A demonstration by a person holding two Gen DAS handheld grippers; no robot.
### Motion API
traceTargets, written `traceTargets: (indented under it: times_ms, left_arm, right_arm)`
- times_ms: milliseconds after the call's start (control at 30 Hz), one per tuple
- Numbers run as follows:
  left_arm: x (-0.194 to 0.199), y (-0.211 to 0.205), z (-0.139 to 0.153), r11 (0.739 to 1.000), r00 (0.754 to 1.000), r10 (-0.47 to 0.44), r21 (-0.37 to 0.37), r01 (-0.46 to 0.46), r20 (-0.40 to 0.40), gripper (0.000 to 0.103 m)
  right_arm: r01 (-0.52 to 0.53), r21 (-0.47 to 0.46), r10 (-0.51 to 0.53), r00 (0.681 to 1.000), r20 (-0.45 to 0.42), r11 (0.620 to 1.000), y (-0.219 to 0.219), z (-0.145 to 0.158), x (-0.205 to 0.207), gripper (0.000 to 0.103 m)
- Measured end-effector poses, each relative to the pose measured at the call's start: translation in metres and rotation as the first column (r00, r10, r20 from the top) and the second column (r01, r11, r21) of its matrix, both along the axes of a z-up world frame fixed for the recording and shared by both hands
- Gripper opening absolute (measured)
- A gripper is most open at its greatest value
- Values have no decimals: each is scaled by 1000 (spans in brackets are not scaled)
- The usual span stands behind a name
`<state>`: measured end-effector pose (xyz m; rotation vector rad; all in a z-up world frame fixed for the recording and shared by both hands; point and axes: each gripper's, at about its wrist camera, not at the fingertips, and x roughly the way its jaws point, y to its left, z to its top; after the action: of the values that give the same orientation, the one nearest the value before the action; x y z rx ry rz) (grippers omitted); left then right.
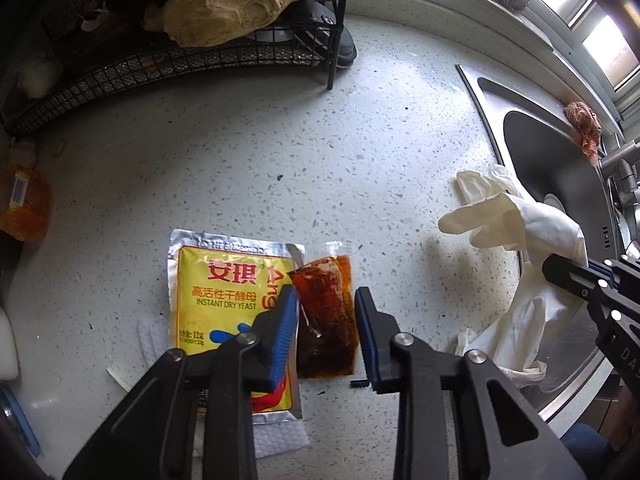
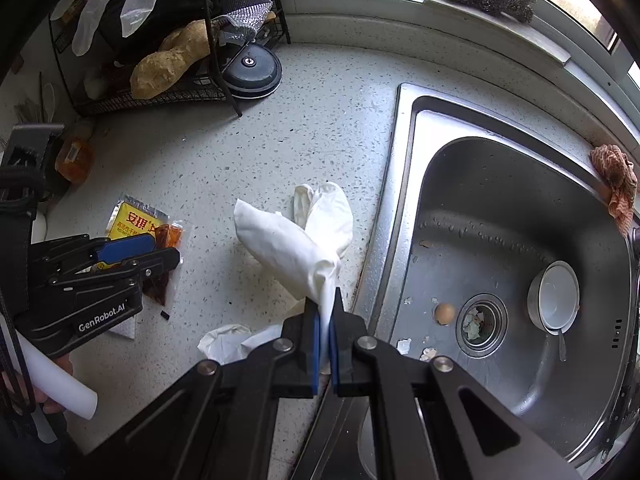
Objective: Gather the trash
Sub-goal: 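Grasp the brown sauce sachet with the left tool, then carry the sachet with left tool while right tool carries the gloves toward the bucket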
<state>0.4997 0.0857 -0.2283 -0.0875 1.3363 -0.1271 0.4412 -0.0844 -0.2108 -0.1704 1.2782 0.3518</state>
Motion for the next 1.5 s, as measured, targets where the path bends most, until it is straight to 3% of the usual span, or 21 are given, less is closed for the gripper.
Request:
traceTargets:
  times_ms: [133, 233, 633, 967, 1500]
  left_arm:
    - [-4, -3, 2, 999, 1000, -17, -28, 17, 5, 10]
    - [-13, -7, 7, 999, 999, -33, -24, 34, 25, 8]
    - [-63, -9, 50, 998, 991, -28, -51, 35, 133, 6]
    - [-108, -33, 68, 997, 984, -45, -50, 54, 173, 6]
    - [-236, -103, 92, 995, 973, -90, -14, 95, 212, 6]
  right_arm:
    - [7, 4, -7, 1000, 11, 1000, -2, 5, -4, 3]
    - [14, 3, -14, 1000, 27, 1000, -4, 10, -9, 3]
    - [0, 24, -2, 996, 93, 1000, -12, 37, -56, 3]
    - [-8, 53, 0, 988, 153, 999, -34, 60, -104, 3]
    - [-6, 97, -14, 980, 199, 995, -110, 78, -222, 3]
